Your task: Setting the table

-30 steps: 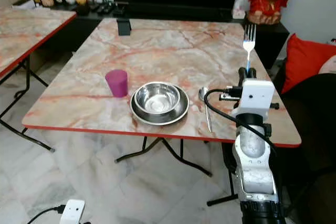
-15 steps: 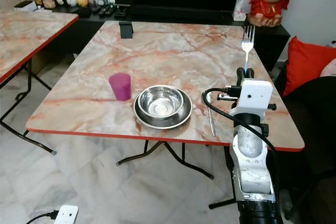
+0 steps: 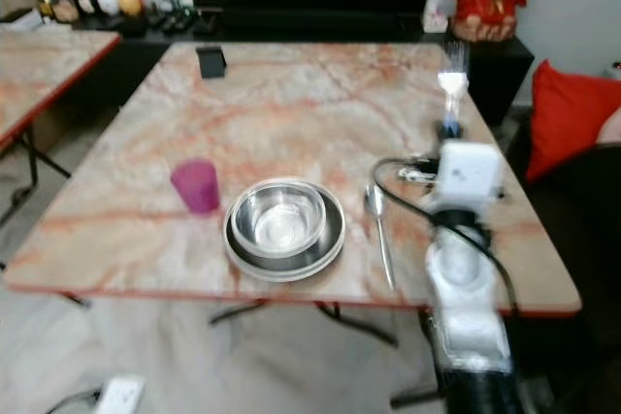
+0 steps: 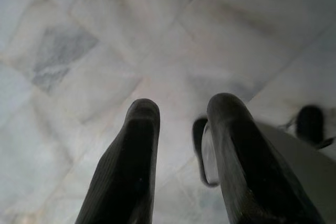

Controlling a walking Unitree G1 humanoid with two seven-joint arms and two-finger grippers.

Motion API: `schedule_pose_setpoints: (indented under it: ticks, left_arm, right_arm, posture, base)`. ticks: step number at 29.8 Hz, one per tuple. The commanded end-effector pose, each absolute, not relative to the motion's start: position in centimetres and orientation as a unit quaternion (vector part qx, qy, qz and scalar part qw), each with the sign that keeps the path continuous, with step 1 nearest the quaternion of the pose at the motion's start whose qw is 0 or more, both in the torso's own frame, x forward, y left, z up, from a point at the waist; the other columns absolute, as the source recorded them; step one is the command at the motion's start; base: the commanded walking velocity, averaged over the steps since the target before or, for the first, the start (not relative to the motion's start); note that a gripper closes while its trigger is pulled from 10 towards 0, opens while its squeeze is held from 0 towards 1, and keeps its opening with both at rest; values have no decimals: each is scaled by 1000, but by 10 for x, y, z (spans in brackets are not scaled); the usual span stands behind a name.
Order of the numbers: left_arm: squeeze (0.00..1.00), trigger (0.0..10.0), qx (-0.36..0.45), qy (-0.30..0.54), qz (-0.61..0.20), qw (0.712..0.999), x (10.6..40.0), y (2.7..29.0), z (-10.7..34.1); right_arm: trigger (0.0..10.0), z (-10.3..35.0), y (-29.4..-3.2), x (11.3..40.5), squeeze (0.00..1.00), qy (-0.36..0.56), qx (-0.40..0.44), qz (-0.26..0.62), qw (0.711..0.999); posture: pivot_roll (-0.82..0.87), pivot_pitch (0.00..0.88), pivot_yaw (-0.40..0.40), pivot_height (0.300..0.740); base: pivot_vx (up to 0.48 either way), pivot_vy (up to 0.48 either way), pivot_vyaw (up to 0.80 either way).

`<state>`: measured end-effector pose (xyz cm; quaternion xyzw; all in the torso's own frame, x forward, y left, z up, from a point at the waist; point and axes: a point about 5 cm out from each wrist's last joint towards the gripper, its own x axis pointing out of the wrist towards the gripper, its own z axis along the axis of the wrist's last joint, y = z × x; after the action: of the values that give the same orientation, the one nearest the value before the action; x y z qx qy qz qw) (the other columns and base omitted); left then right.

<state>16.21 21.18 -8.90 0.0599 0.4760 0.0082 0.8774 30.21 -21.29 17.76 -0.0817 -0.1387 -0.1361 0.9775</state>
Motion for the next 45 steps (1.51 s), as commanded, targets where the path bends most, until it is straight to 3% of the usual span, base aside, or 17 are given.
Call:
schedule_pose_setpoints:
  ticks: [1, 7, 9, 21, 26, 35, 45]
  left_arm:
    - [0, 10000, 73, 490, 21, 868, 152, 227, -90]
    - [0, 10000, 74, 494, 20, 866, 150, 227, -91]
    - [0, 10000, 73, 500, 15, 863, 147, 227, -92]
    - [0, 10000, 76, 516, 11, 853, 138, 228, -95]
    - [0, 10000, 73, 515, 10, 854, 139, 228, -95]
    - [0, 10000, 72, 515, 11, 854, 138, 228, -95]
    - [0, 10000, 71, 515, 10, 854, 138, 227, -95]
  right_arm:
    - [10000, 186, -199, 306, 0, -151, -66, -114, 980]
    - [10000, 188, -203, 307, 0, -130, -47, -117, 983]
    - [10000, 188, -221, 308, 0, -78, -45, -145, 985]
    - [10000, 177, -244, 304, 0, 72, 2, -132, 989]
    - [10000, 151, -224, 302, 0, 169, 77, -59, 981]
    - [10000, 127, -212, 294, 0, 241, 65, -16, 968]
    - [10000, 111, -213, 289, 0, 276, 64, -25, 959]
  posture:
    - [46, 0, -12, 707]
    - [39, 0, -8, 707]
    - [19, 0, 2, 707]
    - [-1, 0, 5, 707]
    - [3, 0, -2, 707]
    - [8, 0, -6, 707]
    - [11, 0, -4, 707]
  base:
    - [0, 0, 0]
    - [0, 0, 0]
    - [0, 0, 0]
    - [0, 0, 0]
    - [0, 0, 0]
    - [0, 0, 0]
    - [0, 0, 0]
